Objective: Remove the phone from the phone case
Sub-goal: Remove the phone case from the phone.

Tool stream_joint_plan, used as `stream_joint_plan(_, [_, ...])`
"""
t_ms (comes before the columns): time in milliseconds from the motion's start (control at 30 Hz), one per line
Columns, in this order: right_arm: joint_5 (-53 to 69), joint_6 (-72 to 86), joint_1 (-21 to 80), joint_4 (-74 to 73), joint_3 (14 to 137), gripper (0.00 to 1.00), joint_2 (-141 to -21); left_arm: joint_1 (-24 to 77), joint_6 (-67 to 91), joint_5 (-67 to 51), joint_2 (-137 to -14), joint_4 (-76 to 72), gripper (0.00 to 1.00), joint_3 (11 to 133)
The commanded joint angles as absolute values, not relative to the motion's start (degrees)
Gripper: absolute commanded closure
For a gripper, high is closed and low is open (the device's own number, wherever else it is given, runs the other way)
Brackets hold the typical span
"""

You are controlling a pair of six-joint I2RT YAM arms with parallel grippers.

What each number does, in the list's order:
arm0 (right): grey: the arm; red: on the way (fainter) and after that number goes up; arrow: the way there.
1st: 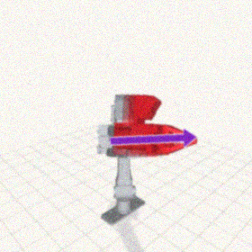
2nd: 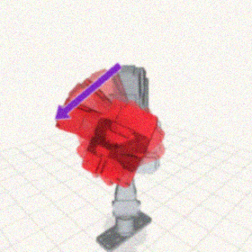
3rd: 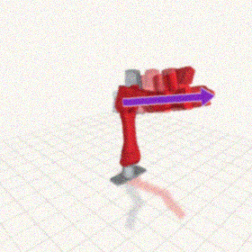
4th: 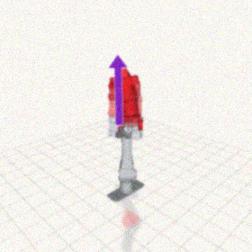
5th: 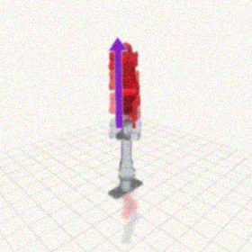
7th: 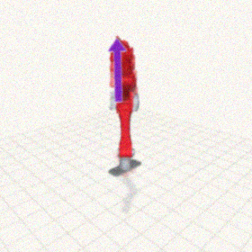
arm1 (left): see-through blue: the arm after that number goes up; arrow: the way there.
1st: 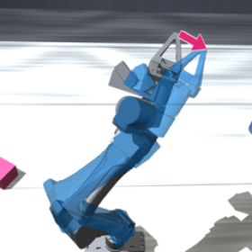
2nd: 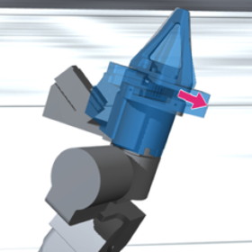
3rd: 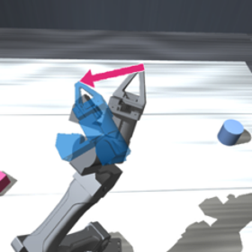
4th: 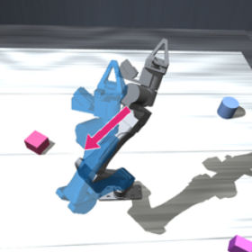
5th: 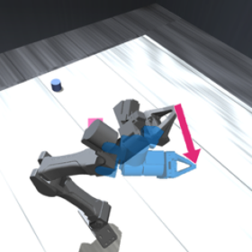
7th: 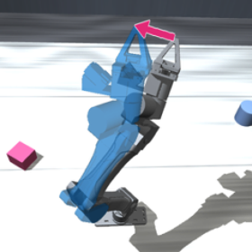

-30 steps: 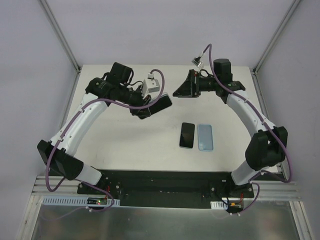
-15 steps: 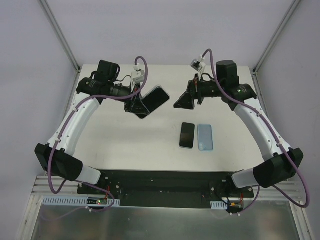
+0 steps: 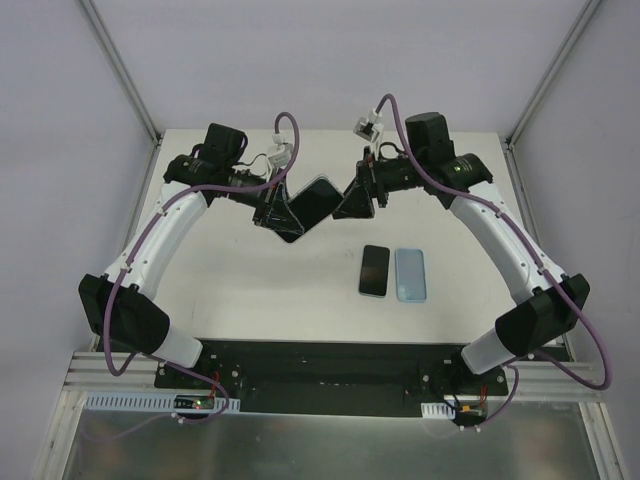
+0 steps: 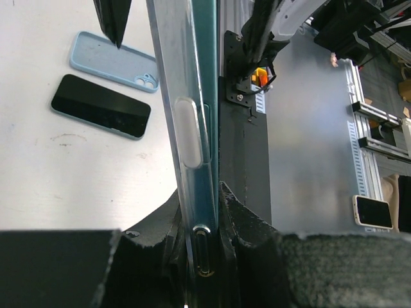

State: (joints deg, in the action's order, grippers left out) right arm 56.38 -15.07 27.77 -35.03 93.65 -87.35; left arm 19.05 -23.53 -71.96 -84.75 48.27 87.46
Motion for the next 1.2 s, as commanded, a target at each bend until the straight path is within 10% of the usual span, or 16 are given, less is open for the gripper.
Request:
stream_joint_plan(0, [59.76,-17.31,28.83,-35.86,96.42,0.26,-88.33,18.9,-24.52,-78.31,-83.94,46.23,1.0,87.98])
stream_joint_plan(833, [71.45,-26.63,30.41,-42.89,98.96,0.98,-89.56,18.98,-24.43,-82.26,-84.2,46.14,1.0,86.31])
stream_joint_plan(1167, [83.39,-26.72,30.94,-45.26,101.95,1.0,-90.61,19.95,-27.86,-87.01,-83.41,46.05,1.0,84.38])
